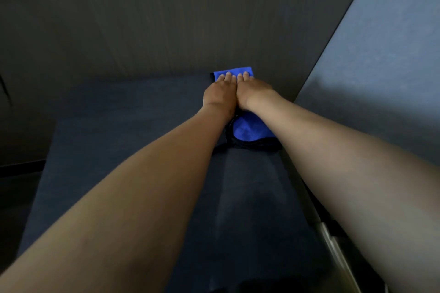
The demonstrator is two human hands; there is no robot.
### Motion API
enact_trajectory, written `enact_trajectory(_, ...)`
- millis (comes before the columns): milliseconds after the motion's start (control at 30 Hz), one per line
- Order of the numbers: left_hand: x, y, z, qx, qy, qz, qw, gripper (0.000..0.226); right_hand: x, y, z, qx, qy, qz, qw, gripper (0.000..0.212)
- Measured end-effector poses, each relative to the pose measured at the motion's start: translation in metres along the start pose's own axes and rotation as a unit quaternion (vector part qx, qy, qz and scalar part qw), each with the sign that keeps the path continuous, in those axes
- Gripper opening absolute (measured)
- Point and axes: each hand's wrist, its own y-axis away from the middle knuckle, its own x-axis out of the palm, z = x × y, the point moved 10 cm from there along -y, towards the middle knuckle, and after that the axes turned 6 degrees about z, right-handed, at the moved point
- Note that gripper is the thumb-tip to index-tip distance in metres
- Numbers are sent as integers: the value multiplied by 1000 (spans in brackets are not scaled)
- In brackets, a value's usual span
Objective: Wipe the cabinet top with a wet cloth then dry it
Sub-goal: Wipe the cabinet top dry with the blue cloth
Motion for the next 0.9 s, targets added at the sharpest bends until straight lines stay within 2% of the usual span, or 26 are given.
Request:
enact_trajectory(167,-5,25,9,21,-1,-24,1000,59,0,23,19,-12,9,-12,1000,60)
enact_trajectory(400,0,62,47,-15,-3,6,1000,62,4,54,64,-42,6,-13,999,55)
enact_trajectory(633,0,114,52,-22,-31,7,999,61,11,102,93,-80,103,-69,989,53)
enact_trajectory(900,3,185,45,-17,-56,23,998,62,42,160,113,-100,144,-60,983,55)
